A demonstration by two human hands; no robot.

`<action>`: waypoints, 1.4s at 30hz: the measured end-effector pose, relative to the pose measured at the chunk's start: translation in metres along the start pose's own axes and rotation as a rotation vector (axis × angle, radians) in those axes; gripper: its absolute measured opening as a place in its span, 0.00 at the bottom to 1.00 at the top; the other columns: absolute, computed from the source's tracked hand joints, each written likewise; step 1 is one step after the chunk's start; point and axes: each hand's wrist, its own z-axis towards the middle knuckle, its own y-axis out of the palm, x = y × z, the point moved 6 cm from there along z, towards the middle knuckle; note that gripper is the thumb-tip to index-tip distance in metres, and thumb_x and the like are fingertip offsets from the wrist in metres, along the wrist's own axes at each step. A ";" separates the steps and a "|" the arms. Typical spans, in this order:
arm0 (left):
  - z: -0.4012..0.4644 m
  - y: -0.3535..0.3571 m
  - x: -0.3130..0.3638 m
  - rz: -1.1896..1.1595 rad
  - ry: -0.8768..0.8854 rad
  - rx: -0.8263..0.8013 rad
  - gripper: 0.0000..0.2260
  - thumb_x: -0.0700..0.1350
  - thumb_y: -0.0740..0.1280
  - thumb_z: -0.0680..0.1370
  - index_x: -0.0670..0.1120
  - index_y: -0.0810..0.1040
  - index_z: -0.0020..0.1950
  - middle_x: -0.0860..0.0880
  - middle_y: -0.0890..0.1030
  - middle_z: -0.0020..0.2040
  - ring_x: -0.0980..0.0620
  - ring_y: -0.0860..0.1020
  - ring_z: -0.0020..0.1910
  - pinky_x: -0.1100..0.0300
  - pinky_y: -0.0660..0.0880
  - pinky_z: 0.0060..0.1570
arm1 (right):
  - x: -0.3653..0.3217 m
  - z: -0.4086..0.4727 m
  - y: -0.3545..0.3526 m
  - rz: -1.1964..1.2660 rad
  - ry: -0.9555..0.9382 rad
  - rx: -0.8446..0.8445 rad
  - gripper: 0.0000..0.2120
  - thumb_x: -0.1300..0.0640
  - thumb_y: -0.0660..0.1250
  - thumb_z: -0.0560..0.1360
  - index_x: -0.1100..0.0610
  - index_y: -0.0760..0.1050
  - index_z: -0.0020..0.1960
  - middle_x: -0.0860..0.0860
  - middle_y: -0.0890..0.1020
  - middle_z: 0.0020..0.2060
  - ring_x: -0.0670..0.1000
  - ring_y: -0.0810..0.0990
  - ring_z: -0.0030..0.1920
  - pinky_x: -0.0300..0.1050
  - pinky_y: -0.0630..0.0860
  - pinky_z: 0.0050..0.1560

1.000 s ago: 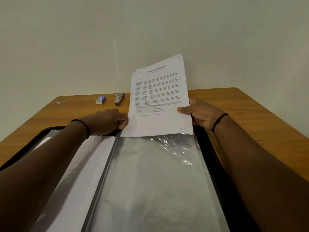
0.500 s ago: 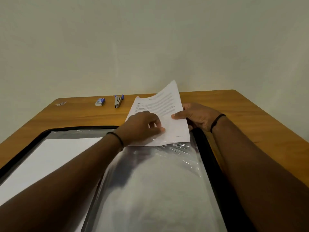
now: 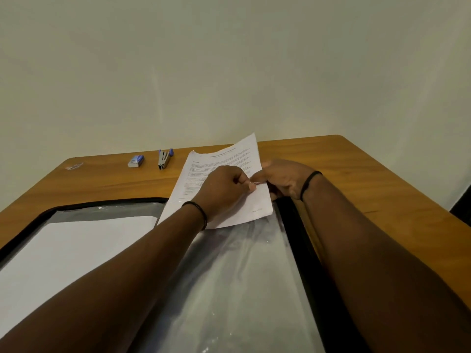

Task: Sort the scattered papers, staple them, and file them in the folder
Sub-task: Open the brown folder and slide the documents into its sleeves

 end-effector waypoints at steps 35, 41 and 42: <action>0.003 -0.097 -0.120 -0.001 -0.450 0.148 0.08 0.46 0.73 0.77 0.43 0.79 0.45 0.45 0.77 0.40 0.51 0.72 0.34 0.60 0.67 0.34 | 0.015 -0.007 -0.034 -0.139 0.035 0.091 0.09 0.57 0.72 0.75 0.60 0.80 0.52 0.56 0.82 0.45 0.45 0.74 0.30 0.36 0.68 0.26; 0.025 -0.087 -0.107 0.141 -0.280 0.083 0.27 0.45 0.70 0.78 0.48 0.68 0.76 0.44 0.74 0.70 0.45 0.74 0.65 0.55 0.72 0.59 | -0.039 -0.021 0.009 -0.693 -0.356 0.156 0.11 0.46 0.76 0.70 0.53 0.81 0.44 0.42 0.79 0.38 0.42 0.76 0.40 0.40 0.73 0.43; 0.029 -0.083 -0.103 0.146 -0.258 0.057 0.26 0.45 0.69 0.79 0.47 0.67 0.76 0.44 0.72 0.72 0.44 0.72 0.69 0.54 0.69 0.64 | -0.038 -0.022 0.024 -0.779 -0.307 0.033 0.13 0.45 0.77 0.69 0.53 0.81 0.46 0.41 0.78 0.38 0.41 0.74 0.39 0.38 0.71 0.42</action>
